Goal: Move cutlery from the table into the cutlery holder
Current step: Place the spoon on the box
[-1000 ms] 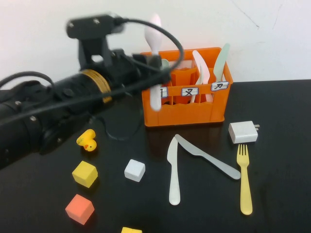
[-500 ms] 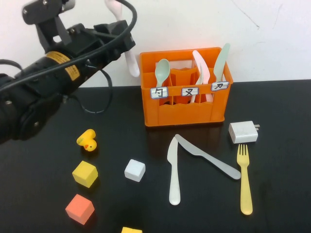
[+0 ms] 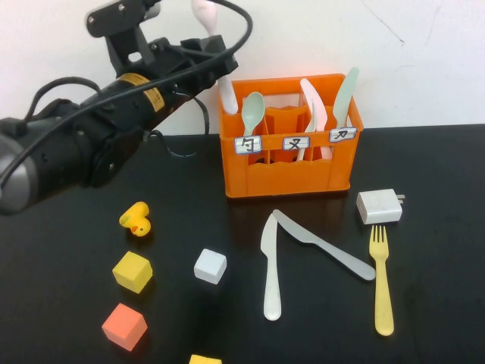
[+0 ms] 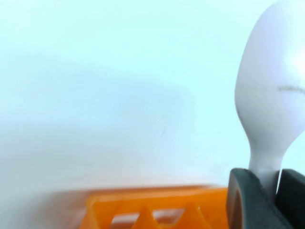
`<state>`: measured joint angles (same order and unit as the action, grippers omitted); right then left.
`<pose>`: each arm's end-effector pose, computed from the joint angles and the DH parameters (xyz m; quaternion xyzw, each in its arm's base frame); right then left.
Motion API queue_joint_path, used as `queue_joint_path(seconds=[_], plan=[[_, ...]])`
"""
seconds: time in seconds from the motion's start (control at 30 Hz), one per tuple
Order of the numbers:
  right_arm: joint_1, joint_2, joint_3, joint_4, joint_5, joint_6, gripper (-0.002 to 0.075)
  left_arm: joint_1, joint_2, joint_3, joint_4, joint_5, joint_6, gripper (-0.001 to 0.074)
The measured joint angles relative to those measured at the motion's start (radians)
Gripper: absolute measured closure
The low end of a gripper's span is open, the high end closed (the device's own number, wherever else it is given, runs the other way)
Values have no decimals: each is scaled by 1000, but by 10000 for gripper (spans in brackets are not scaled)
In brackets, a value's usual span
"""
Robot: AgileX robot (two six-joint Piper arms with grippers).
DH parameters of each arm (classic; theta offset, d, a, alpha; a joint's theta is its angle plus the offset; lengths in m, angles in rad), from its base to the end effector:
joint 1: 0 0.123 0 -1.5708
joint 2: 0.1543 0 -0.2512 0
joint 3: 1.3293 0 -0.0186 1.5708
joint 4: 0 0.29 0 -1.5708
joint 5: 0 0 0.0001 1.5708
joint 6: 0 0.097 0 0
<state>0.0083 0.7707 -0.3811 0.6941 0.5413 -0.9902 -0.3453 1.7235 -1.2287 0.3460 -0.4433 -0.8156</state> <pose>0.1988 0.0337 0.1935 -0.2363 0.8722 0.0782 0.4210 0.4144 -0.1640 0.2657 -0.0027 0.7027 -0.3380 0.6260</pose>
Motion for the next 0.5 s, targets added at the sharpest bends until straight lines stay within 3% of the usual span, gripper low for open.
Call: queue_joint_path(seconds=[0.27, 0.5], plan=[[0, 0, 0, -6, 0, 0, 729, 4, 58, -8, 19, -202, 145, 644], [0, 0, 0, -6, 31, 0, 729, 4, 77, -8, 22, -240, 182, 645]])
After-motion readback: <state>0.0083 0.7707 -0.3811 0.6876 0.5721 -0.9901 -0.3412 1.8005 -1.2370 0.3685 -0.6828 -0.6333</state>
